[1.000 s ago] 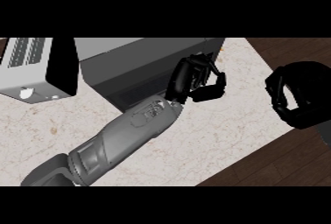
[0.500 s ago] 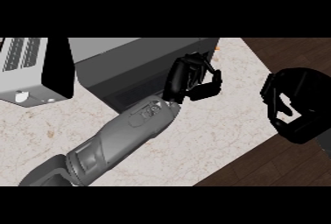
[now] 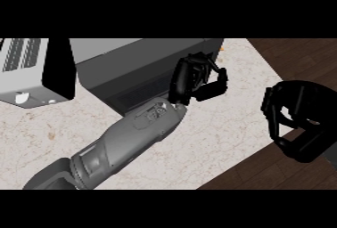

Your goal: Pick up the milk, place it into the microwave and close the microwave

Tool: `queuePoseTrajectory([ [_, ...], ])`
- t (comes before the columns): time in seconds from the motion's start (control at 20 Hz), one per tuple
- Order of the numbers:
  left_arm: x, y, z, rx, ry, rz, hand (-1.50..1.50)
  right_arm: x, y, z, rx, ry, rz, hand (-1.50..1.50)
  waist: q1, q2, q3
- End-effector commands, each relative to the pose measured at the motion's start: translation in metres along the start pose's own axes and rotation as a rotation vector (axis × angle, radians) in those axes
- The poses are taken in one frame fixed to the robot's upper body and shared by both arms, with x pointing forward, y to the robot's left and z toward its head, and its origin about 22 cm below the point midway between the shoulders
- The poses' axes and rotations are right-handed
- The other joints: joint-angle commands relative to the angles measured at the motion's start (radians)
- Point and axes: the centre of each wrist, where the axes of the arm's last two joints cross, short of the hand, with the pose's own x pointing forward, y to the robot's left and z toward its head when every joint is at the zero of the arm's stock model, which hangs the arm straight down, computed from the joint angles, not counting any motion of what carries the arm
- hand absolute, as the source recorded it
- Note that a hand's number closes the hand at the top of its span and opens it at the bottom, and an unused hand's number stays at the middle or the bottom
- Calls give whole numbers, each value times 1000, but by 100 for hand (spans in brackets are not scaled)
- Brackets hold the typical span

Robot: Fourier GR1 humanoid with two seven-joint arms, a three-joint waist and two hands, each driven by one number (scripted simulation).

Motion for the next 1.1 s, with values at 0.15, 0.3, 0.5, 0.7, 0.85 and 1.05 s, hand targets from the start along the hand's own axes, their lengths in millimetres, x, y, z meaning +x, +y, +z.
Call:
queuePoseTrajectory([
  [0.15, 8, 13, -12, 138, 270, 346, 150, -20, 30, 3, 116, 30, -133, 150, 49, 35, -20],
  [0.3, 0, 19, -10, 136, 316, 418, 150, -23, 40, 5, 118, 33, -156, 150, 65, 28, -17],
  [0.5, -17, 24, -3, 115, 348, 464, 150, -27, 56, 7, 88, 14, -192, 150, 88, 21, -15],
  [0.7, -30, 32, 2, 76, 363, 499, 150, -26, 70, 5, 87, 4, -195, 150, 107, 16, -17],
  [0.85, -39, 38, 5, 57, 362, 523, 150, -27, 79, 9, 71, 3, -213, 150, 117, 13, -16],
  [1.05, -50, 47, 8, 35, 365, 552, 150, -26, 91, 11, 52, -7, -218, 150, 133, 9, -16],
])
